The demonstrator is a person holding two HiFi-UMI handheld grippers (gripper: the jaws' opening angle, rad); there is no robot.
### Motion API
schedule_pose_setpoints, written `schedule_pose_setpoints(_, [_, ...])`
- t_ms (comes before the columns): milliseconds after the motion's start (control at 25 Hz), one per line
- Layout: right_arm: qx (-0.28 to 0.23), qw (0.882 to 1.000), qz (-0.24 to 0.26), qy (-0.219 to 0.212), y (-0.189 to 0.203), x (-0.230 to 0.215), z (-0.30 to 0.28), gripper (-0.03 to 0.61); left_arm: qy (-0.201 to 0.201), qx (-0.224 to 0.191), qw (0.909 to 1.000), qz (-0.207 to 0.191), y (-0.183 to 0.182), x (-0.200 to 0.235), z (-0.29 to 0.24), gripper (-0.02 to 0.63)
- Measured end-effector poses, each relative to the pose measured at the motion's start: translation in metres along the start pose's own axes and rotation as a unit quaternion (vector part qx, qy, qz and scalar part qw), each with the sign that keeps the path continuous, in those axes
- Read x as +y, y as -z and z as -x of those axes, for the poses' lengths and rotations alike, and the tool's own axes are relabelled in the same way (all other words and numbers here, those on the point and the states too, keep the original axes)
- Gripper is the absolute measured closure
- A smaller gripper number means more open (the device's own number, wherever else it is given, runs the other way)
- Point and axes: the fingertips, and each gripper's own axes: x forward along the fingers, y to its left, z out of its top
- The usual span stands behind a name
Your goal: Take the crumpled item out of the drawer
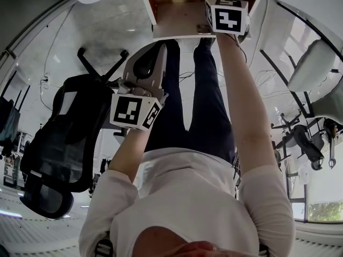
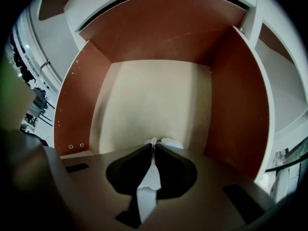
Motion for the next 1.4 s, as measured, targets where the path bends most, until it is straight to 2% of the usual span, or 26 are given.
schedule_pose_setpoints(160, [-0.011, 1.0, 0.0, 0.0, -0.002, 0.004, 0.008, 0.548, -0.003, -0.003, 1.0, -0.003, -0.002, 0.0, 0.001, 0.604])
schedule_pose_setpoints(400, [-0.042, 0.999, -0.006, -0.007, -0.008, 0.012, 0.028, 0.548, -0.002, -0.01, 0.9996, -0.028, -0.006, -0.005, 0.002, 0.604])
schedule_pose_setpoints(560, [-0.073, 0.997, -0.021, -0.018, -0.016, 0.013, 0.046, 0.548, -0.003, -0.01, 0.9996, -0.024, -0.002, -0.007, 0.003, 0.604])
schedule_pose_setpoints(840, [-0.129, 0.99, -0.036, -0.033, -0.025, 0.009, 0.097, 0.548, 0.0, -0.016, 0.9989, -0.045, -0.002, -0.017, 0.004, 0.604])
schedule_pose_setpoints(1400, [-0.215, 0.973, -0.071, -0.038, 0.003, 0.029, 0.201, 0.547, -0.003, -0.023, 0.9972, -0.071, -0.001, -0.03, 0.013, 0.604])
